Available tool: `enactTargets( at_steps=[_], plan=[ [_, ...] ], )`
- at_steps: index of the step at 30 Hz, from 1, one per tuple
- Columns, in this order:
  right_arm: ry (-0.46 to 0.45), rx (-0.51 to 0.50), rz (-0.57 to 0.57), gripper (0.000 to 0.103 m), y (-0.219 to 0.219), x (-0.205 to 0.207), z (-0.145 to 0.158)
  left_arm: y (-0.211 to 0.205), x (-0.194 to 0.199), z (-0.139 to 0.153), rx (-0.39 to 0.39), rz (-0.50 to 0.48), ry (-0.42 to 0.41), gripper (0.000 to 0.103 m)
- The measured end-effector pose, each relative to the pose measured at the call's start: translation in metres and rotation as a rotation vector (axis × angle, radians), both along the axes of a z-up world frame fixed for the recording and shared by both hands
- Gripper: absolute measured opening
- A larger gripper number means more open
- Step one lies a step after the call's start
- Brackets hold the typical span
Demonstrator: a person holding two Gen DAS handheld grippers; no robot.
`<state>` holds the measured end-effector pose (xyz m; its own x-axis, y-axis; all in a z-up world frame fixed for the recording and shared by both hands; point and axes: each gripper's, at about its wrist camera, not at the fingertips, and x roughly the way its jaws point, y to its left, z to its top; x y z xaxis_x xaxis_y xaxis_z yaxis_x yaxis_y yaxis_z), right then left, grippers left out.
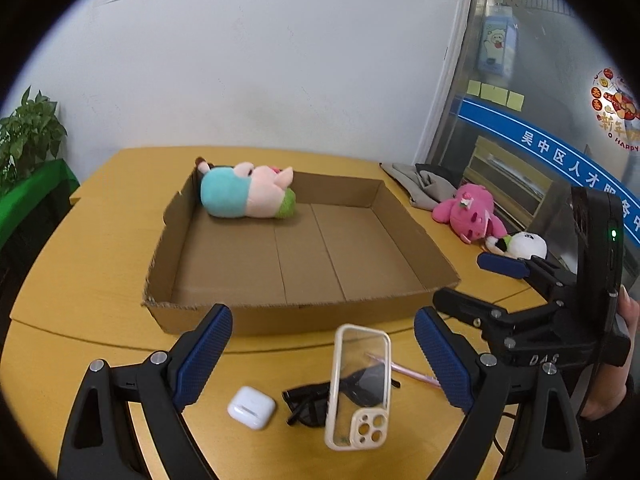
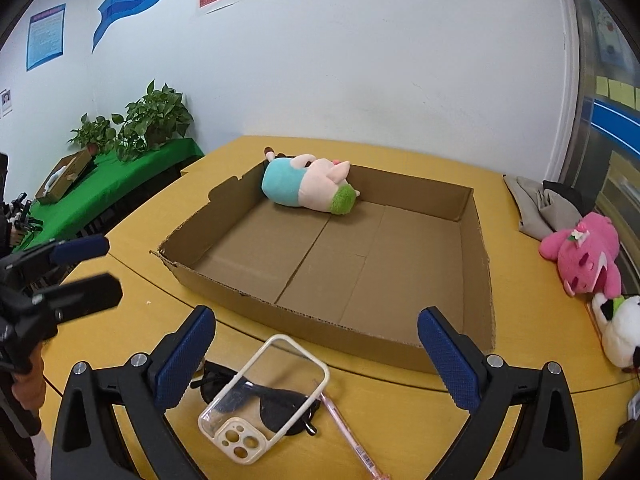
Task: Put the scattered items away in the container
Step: 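Move the left tool down toward the clear phone case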
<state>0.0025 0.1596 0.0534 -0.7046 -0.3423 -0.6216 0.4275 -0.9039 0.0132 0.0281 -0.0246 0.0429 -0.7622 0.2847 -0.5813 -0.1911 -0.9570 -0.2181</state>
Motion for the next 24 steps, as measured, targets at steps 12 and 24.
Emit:
enactTargets(
  at_steps=[12, 24],
  plan=[
    [-0.208, -0.092, -0.076, 0.103, 0.046, 0.008, -0.062, 0.013, 0.017, -0.069, 0.046, -0.059, -0.190, 0.093],
    [-0.331, -0.177, -0.059, 0.102, 0.044, 0.009, -0.100, 0.023, 0.004, -0.113, 0.128, -0.113, -0.338, 0.078]
  ],
)
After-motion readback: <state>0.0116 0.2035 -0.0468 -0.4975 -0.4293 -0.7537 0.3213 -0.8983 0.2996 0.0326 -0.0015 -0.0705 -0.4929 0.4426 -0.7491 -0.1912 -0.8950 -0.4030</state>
